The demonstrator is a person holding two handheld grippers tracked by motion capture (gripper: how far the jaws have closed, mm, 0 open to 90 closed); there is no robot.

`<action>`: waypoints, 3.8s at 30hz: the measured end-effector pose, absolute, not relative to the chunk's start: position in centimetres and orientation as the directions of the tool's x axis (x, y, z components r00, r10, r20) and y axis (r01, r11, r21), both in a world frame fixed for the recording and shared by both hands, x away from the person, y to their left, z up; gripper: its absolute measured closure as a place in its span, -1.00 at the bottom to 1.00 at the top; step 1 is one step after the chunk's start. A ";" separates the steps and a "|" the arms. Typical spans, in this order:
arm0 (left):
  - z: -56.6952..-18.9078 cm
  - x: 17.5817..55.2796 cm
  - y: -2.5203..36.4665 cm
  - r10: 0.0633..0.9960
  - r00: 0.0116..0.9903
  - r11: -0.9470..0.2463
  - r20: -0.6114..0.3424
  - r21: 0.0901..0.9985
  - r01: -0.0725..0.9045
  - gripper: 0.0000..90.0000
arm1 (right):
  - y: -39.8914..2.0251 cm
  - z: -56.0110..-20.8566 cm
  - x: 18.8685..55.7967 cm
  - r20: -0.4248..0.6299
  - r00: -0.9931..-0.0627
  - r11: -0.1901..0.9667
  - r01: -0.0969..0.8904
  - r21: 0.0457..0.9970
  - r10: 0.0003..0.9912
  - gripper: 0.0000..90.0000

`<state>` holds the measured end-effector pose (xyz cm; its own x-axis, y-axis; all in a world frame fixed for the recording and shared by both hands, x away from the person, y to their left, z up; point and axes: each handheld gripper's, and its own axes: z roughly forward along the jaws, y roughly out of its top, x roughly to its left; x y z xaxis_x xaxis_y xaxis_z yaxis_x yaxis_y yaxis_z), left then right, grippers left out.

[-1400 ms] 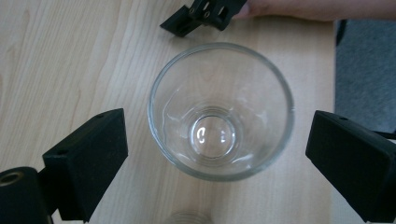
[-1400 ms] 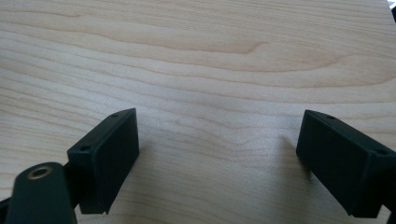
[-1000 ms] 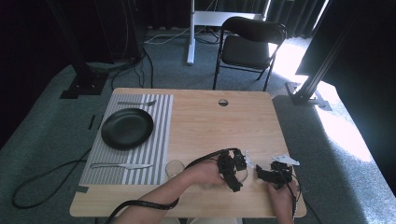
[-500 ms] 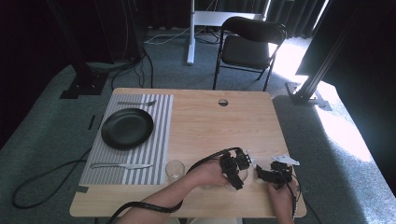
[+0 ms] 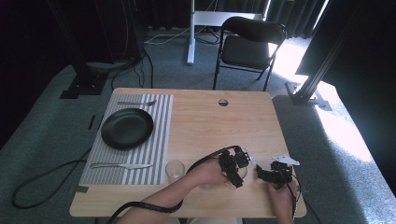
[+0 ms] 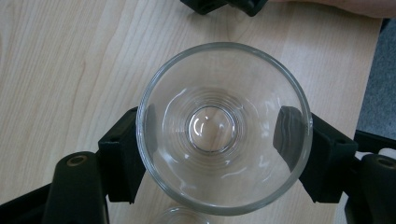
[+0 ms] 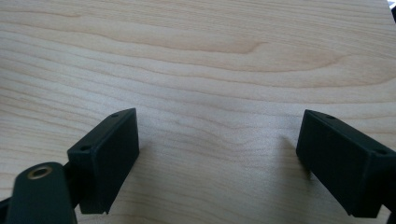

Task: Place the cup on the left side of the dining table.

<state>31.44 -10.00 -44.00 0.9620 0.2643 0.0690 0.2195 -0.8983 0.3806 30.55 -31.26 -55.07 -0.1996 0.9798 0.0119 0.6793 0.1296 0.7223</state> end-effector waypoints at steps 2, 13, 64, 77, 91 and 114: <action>-43.9 31.6 -10.0 0.265 0.962 -0.897 0.059 0.382 0.224 -0.36 | -31.3 -55.1 30.5 0.012 -0.200 0.130 0.680 0.722 0.980 -0.72; -43.3 33.1 -9.3 0.322 0.946 -0.871 0.035 0.403 0.281 -0.36 | -31.2 -55.1 30.5 0.014 -0.198 0.127 0.679 0.723 0.980 -0.72; -41.3 37.7 1.8 0.570 0.820 -0.759 0.059 0.422 0.497 -0.36 | -31.2 -55.1 30.6 0.012 -0.198 0.128 0.678 0.724 0.980 -0.72; -41.0 38.2 6.4 0.636 0.770 -0.713 0.055 0.423 0.559 -0.36 | -31.2 -55.1 30.5 0.013 -0.198 0.127 0.679 0.723 0.980 -0.72; -40.4 38.5 11.6 0.701 0.711 -0.664 0.063 0.421 0.618 -0.37 | -31.3 -55.1 30.5 0.013 -0.196 0.126 0.679 0.723 0.981 -0.72; -41.8 39.3 17.3 0.776 0.628 -0.595 0.060 0.398 0.698 -0.37 | -31.2 -55.1 30.6 0.012 -0.186 0.120 0.680 0.724 0.983 -0.72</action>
